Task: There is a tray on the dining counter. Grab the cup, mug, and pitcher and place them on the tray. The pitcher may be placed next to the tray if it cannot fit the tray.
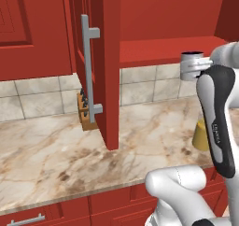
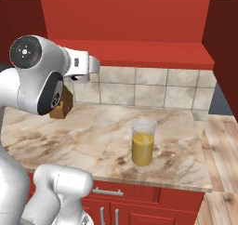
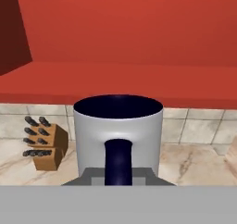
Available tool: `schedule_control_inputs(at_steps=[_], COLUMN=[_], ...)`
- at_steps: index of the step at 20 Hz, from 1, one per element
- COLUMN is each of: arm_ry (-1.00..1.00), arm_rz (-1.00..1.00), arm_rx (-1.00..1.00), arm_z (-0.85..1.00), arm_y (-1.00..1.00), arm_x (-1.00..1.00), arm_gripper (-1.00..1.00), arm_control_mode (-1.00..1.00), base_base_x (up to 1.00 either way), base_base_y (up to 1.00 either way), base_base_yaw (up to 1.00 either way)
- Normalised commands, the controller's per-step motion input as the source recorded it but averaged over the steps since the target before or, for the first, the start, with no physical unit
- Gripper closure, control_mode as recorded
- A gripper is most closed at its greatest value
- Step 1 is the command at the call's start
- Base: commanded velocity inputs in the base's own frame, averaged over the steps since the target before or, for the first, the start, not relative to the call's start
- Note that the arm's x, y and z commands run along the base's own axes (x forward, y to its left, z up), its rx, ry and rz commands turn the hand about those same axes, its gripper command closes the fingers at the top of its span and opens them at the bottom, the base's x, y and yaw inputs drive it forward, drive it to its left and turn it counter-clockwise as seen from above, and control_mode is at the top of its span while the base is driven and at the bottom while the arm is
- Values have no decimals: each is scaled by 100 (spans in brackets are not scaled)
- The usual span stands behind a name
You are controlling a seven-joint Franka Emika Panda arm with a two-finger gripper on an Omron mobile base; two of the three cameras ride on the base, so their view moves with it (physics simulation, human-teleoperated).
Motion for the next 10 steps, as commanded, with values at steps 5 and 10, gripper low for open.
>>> schedule_control_inputs(at_steps=[5, 10], arm_ry=[0, 0], arm_rz=[-22, -4], arm_rx=[-1, 0], arm_z=[0, 0], arm_y=[-1, -1], arm_x=[-43, -16], arm_gripper=[100, 100], arm_control_mode=[-100, -100], base_base_x=[0, 0], base_base_y=[0, 0], base_base_yaw=[0, 0])
